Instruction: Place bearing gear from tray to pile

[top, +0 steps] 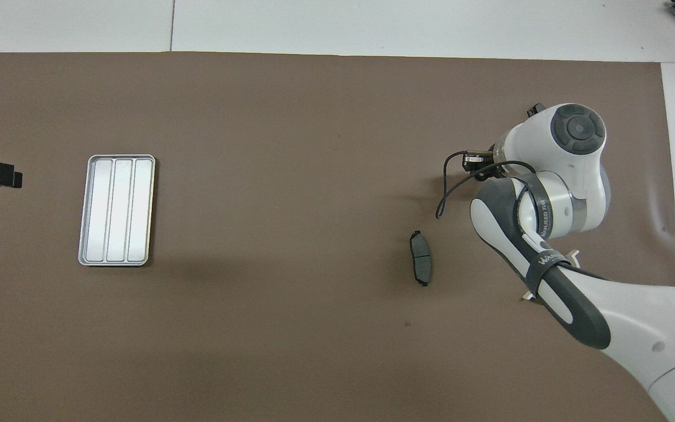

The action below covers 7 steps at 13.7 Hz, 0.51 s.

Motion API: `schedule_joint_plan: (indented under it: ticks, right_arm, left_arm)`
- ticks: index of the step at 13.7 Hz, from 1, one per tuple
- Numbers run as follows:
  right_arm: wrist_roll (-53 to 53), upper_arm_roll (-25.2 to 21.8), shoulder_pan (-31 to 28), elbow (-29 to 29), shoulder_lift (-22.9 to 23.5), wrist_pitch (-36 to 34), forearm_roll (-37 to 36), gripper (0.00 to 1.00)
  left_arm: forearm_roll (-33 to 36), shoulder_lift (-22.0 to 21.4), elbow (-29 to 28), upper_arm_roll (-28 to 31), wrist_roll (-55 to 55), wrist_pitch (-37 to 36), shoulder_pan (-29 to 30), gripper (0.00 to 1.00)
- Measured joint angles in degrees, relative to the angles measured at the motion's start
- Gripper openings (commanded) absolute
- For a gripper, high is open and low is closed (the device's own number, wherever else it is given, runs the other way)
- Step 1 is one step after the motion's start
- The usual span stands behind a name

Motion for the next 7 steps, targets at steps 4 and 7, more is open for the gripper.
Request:
schedule_joint_plan:
  ticks: [4,7]
  right_arm:
    - [0.00,0.01,-0.51,1.48,-1.45,0.27,0.01,1.00]
    - [-0.22,0.04,-0.76,2.39,-6.93,-4.86,0.01,1.00]
  left_arm:
    - [0.00,0.00,-0.03,0.01,0.00,-0.01,-0.03,1.00]
    - [0.00,0.00,-0.05,0.01,0.00,-0.01,-0.03,1.00]
